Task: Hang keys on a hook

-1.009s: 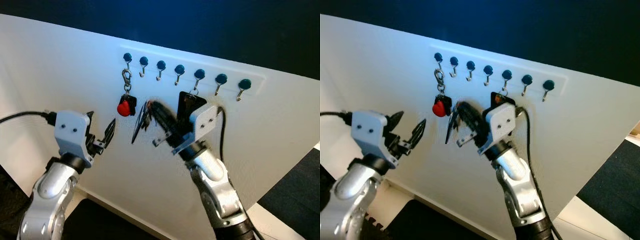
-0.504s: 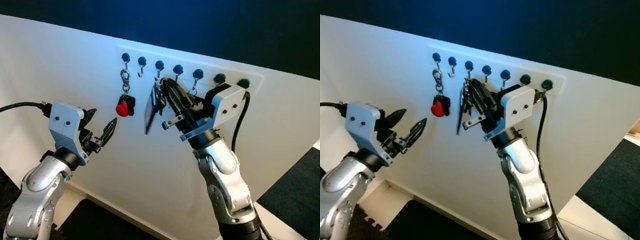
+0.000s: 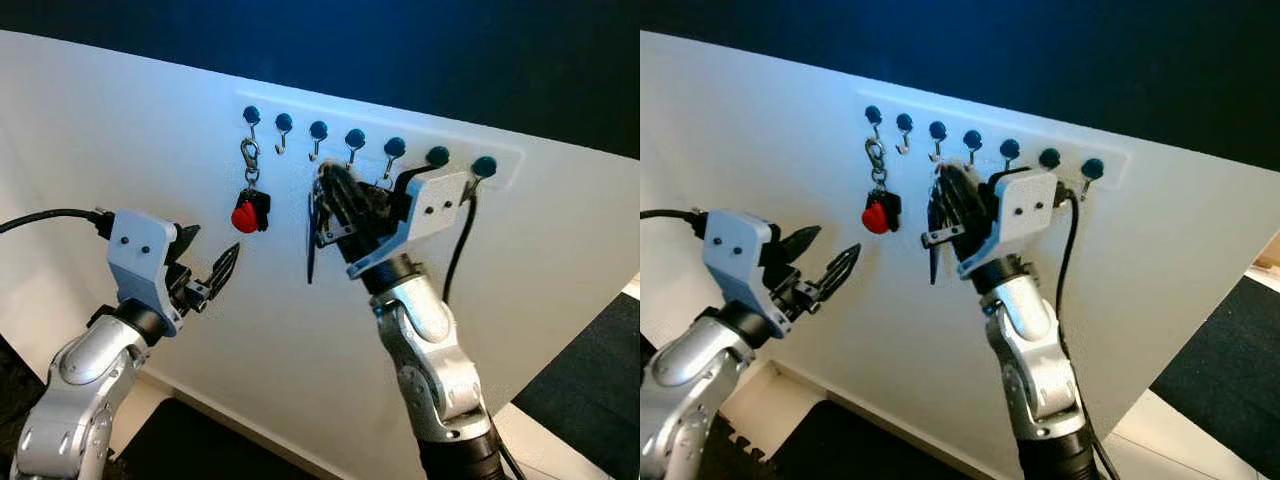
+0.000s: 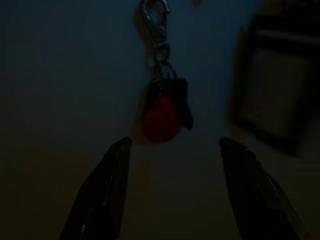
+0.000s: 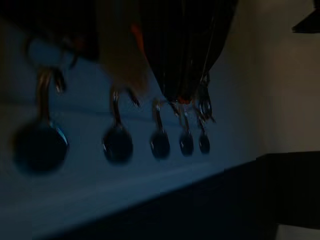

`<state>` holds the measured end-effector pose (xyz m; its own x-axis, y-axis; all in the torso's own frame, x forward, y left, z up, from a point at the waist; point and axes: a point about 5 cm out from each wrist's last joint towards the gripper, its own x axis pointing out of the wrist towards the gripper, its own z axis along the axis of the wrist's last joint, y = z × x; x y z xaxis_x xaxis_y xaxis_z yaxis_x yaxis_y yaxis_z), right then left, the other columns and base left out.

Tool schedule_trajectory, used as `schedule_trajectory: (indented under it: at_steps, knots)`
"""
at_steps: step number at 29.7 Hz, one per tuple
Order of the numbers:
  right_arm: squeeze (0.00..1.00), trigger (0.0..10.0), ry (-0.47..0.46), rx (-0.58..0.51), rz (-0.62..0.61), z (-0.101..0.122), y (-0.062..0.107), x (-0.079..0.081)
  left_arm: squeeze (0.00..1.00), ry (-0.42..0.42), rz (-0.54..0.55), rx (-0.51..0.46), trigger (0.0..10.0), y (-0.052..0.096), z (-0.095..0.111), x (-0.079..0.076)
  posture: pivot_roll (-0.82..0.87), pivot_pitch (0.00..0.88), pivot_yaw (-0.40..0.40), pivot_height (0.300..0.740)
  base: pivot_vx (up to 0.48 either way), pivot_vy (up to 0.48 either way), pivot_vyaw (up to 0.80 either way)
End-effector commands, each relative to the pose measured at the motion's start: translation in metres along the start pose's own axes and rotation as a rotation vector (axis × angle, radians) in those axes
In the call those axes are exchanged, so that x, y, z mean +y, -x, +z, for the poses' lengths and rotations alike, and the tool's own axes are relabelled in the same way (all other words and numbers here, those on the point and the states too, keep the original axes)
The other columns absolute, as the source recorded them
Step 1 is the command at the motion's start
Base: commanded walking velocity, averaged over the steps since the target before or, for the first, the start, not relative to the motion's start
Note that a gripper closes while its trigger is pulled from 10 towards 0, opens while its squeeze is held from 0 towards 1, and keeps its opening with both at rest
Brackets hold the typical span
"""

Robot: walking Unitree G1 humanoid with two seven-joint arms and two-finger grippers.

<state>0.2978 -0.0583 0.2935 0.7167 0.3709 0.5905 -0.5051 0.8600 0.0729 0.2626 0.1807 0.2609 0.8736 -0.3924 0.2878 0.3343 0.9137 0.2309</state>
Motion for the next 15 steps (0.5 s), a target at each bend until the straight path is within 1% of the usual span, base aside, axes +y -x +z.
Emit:
schedule_trajectory:
  at_steps: [1,5,6,7,8,9,10,11,12,15]
  knots:
    - [0.0,10.0,-0.081,0.011,-0.031,-0.004,-0.001,0.003,0.0,0.003,-0.02,-0.003,10.0,0.0,0.002,-0.003,0.14,0.139,-0.029,0.74,0.0,0.0,0.0]
    - [0.0,10.0,-0.1,0.012,-0.035,-0.008,0.0,0.009,0.0,0.004,-0.018,-0.003,10.0,0.001,0.002,-0.004,0.14,0.14,-0.029,0.74,0.0,0.0,0.0]
    - [0.0,10.0,-0.086,-0.003,-0.02,-0.008,0.001,0.014,0.0,0.005,-0.018,-0.002,10.0,0.001,0.002,-0.004,0.14,0.141,-0.028,0.74,0.0,0.0,0.0]
    - [0.0,10.0,-0.086,-0.003,-0.02,-0.008,0.001,0.014,0.0,0.005,-0.018,-0.002,10.0,0.001,0.002,-0.004,0.14,0.141,-0.028,0.74,0.0,0.0,0.0]
    - [0.0,10.0,-0.054,-0.023,-0.002,-0.008,0.002,0.019,0.0,0.006,-0.018,-0.001,10.0,0.0,0.002,-0.004,0.14,0.141,-0.026,0.74,0.0,0.0,0.0]
    - [0.0,10.0,0.037,-0.07,0.055,-0.005,0.004,0.031,0.0,0.011,-0.02,-0.001,10.0,0.0,0.002,-0.006,0.14,0.142,-0.025,0.74,0.0,0.0,0.0]
    - [0.0,10.0,0.037,-0.07,0.055,-0.005,0.004,0.031,0.0,0.011,-0.02,-0.001,10.0,0.0,0.002,-0.006,0.14,0.142,-0.025,0.74,0.0,0.0,0.0]
    - [0.0,10.0,0.058,-0.078,0.07,-0.005,0.005,0.035,0.0,0.011,-0.021,-0.001,10.0,-0.001,0.001,-0.006,0.14,0.143,-0.024,0.74,0.0,0.0,0.0]
    - [0.0,10.0,0.1,-0.104,0.114,-0.001,0.004,0.041,0.0,0.013,-0.023,0.0,10.0,-0.001,0.001,-0.007,0.14,0.144,-0.024,0.74,0.0,0.0,0.0]
    - [0.0,10.0,0.127,-0.122,0.129,0.001,0.003,0.044,0.0,0.015,-0.025,0.0,10.0,-0.001,0.001,-0.008,0.14,0.143,-0.023,0.74,0.0,0.0,0.0]
